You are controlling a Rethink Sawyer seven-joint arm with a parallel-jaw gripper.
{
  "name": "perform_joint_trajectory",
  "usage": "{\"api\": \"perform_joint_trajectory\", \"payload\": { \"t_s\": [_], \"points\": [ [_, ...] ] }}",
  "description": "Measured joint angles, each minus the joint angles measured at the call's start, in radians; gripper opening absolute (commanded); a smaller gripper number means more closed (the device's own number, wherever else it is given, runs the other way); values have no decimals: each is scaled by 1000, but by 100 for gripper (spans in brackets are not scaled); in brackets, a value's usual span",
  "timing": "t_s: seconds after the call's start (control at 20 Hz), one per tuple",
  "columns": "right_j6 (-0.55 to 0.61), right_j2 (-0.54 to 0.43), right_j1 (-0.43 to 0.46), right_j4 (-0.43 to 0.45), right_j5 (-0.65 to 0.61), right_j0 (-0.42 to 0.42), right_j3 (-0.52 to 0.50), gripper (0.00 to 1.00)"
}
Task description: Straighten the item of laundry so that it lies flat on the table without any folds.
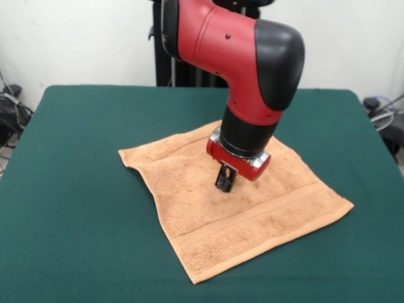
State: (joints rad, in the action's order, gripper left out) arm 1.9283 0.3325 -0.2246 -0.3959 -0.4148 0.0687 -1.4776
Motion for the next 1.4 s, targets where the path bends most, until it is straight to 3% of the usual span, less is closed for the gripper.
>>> {"api": "perform_joint_trajectory", "payload": {
  "t_s": [0.75, 1.4],
  "points": [
    [0, 70, 66, -79, -94, 65, 112, 0],
    [0, 53, 58, -98, -71, 57, 103, 0]
  ]
}}
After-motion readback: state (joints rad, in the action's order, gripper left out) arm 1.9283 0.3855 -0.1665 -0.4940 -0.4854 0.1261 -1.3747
